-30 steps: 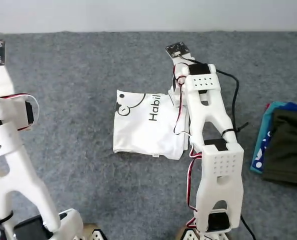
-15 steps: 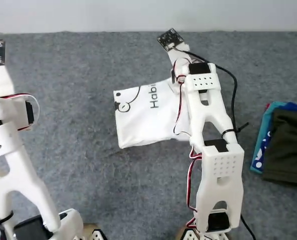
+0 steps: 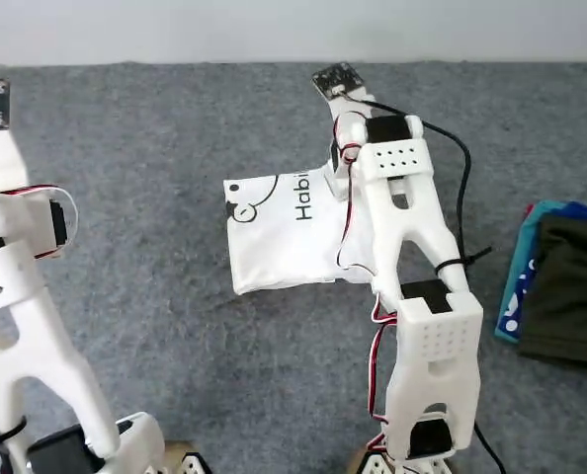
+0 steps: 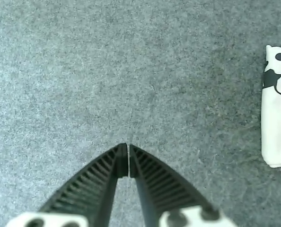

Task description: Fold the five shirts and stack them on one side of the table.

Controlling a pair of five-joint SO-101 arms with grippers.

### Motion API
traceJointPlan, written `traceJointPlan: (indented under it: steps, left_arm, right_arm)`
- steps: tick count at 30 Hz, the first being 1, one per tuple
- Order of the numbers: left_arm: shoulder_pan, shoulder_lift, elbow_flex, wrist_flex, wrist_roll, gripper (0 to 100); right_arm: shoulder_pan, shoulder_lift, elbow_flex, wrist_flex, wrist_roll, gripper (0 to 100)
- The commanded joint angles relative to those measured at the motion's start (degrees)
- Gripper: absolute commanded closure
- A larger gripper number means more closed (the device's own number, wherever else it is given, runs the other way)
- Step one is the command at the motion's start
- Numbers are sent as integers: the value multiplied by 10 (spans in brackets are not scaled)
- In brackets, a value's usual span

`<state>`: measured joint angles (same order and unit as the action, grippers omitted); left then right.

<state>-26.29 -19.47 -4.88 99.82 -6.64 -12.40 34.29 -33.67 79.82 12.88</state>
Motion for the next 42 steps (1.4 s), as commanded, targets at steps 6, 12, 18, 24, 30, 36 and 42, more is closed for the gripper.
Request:
traceJointPlan:
  steps: [6,12,18,24,30,36,42]
  left_arm:
    - [-1,-14,-2,6,-4,987]
    - [-1,-14,-2,6,-4,987]
    - [-1,-14,-2,6,-4,987]
    - [-1,-15,-2,6,-4,987]
    - [-1,-17,-2,6,-4,987]
    - [-1,-18,-2,6,-4,987]
    - [-1,-19,-2,6,-4,987]
  right_arm:
    - [-46,46,-25,37,-101,725]
    - [-44,106,-25,4,-149,727]
    - [-45,131,-25,9,-149,843]
    - [-37,129,-25,44,-74,980]
    - [0,118,-25,133,-33,986]
    - [46,64,-25,217,89,986]
    - [119,28,-24,213,308,986]
